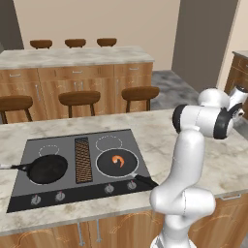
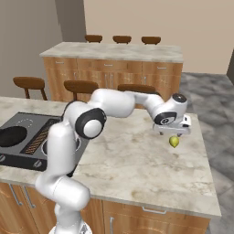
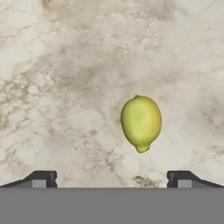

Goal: Place both pans onto different burners. Then place the lemon and the shrimp on different pans.

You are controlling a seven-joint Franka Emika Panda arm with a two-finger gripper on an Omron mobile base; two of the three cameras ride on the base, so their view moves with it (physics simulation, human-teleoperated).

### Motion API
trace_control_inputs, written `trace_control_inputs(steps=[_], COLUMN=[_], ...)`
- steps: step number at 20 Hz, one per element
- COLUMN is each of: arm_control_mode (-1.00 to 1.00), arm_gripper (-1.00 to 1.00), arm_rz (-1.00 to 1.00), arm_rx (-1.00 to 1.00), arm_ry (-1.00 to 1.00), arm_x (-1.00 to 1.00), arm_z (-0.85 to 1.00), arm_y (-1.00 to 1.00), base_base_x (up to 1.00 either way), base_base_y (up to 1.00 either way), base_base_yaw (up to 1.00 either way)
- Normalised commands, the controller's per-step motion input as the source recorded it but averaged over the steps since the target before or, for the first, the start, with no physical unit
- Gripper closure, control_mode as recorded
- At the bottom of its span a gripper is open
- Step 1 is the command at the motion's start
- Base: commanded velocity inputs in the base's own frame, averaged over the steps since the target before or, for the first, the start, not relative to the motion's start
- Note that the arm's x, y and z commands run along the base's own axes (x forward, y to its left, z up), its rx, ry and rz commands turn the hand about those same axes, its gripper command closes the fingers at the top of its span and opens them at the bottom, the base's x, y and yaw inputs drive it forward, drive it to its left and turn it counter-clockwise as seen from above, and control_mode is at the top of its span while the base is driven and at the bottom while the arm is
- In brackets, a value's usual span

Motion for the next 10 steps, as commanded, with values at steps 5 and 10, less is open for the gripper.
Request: trace_control_inputs(steps=[5,10], arm_control_mode=[-1.0,-1.0], arm_gripper=[-1.0,-1.0], arm_rz=[0.0,0.0], arm_rx=[0.0,0.0], arm_ry=[-0.02,0.0], arm_x=[0.2,0.15], arm_z=[-0.15,-0.1], arm_y=[-0.17,-0.21], base_base_x=[0.0,0.0], base_base_y=[0.0,0.0], base_base_yaw=[0.0,0.0])
